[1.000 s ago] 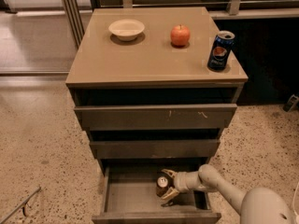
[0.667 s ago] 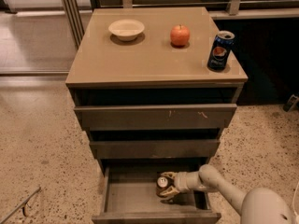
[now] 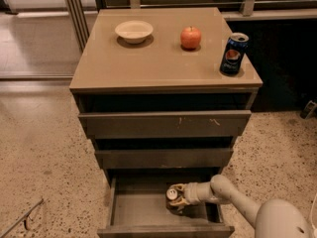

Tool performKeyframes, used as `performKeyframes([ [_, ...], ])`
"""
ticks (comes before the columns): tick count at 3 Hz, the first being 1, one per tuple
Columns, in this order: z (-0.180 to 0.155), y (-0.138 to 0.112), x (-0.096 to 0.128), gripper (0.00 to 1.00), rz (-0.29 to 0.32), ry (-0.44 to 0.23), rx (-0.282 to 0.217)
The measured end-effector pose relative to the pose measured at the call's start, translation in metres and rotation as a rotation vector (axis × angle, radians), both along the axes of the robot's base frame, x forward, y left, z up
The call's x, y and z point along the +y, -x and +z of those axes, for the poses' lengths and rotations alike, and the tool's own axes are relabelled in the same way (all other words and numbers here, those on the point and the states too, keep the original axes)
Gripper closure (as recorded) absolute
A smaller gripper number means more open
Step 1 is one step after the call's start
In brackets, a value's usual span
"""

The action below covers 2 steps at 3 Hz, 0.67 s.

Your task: Pick orange can from bottom drawer and place on counter

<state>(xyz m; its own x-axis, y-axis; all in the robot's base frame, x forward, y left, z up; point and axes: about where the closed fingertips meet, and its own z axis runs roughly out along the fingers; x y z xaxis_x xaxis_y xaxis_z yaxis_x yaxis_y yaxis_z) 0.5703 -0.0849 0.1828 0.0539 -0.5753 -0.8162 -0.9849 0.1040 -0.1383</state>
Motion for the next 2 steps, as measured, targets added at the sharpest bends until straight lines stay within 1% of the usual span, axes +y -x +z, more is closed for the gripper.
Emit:
performKeyframes([
  [1,0.024,0.008,0.002,1.00,-0.006,-0.040,0.012],
  [2,0.081,0.014,-0.003,1.00,-0.029,-0.080,0.022],
])
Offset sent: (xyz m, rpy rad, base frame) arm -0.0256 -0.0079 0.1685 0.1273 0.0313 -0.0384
